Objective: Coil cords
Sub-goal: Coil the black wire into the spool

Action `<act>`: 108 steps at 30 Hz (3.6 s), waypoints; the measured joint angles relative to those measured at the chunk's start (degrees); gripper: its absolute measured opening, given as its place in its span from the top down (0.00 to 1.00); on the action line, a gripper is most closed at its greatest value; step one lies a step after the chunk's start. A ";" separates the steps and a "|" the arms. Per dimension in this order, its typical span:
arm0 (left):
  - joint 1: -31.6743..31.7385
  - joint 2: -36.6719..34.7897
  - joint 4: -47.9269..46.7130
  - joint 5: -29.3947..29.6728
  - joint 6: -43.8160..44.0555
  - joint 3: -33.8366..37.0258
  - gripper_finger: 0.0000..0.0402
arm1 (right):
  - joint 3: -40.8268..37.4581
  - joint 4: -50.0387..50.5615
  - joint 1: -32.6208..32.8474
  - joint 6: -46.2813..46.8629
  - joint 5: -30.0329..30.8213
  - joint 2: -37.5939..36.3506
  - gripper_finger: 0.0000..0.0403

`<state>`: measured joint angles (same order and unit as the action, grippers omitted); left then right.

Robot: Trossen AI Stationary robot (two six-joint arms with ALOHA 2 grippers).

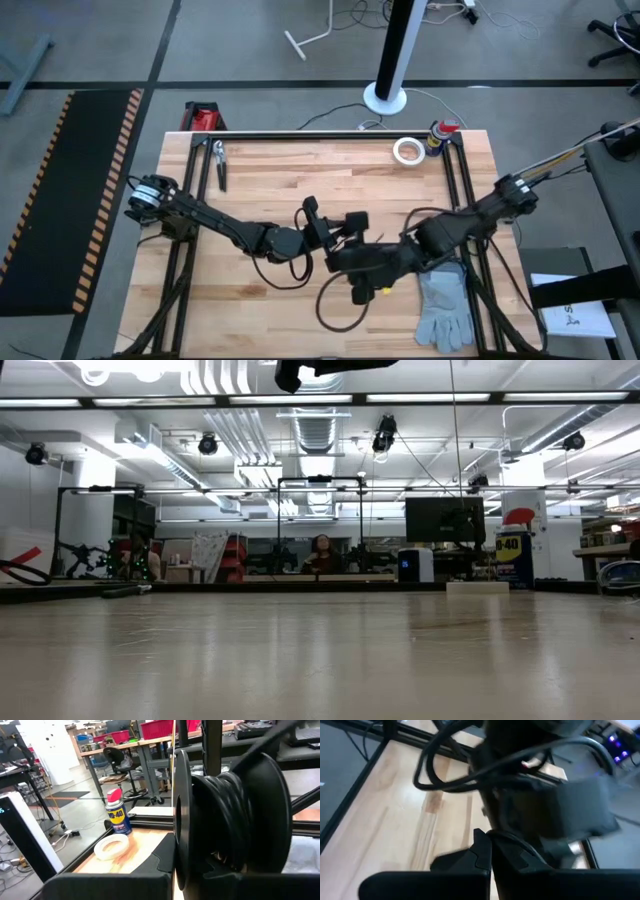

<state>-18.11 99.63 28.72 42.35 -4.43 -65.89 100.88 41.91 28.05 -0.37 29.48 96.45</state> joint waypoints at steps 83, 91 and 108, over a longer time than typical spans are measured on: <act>0.22 -0.13 15.64 -3.86 -5.76 0.79 1.00 | 9.42 20.26 5.38 13.36 8.22 3.44 0.55; 0.31 -0.06 15.38 -3.80 -5.15 0.83 1.00 | 10.33 21.85 4.52 14.44 0.95 3.53 0.69; 1.81 5.24 13.86 -5.00 -2.58 -1.18 1.00 | 18.09 24.97 -2.15 9.87 -10.97 7.49 0.72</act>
<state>-16.30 104.88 42.57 37.35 -7.00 -67.06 118.97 66.88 25.90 9.50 18.52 103.94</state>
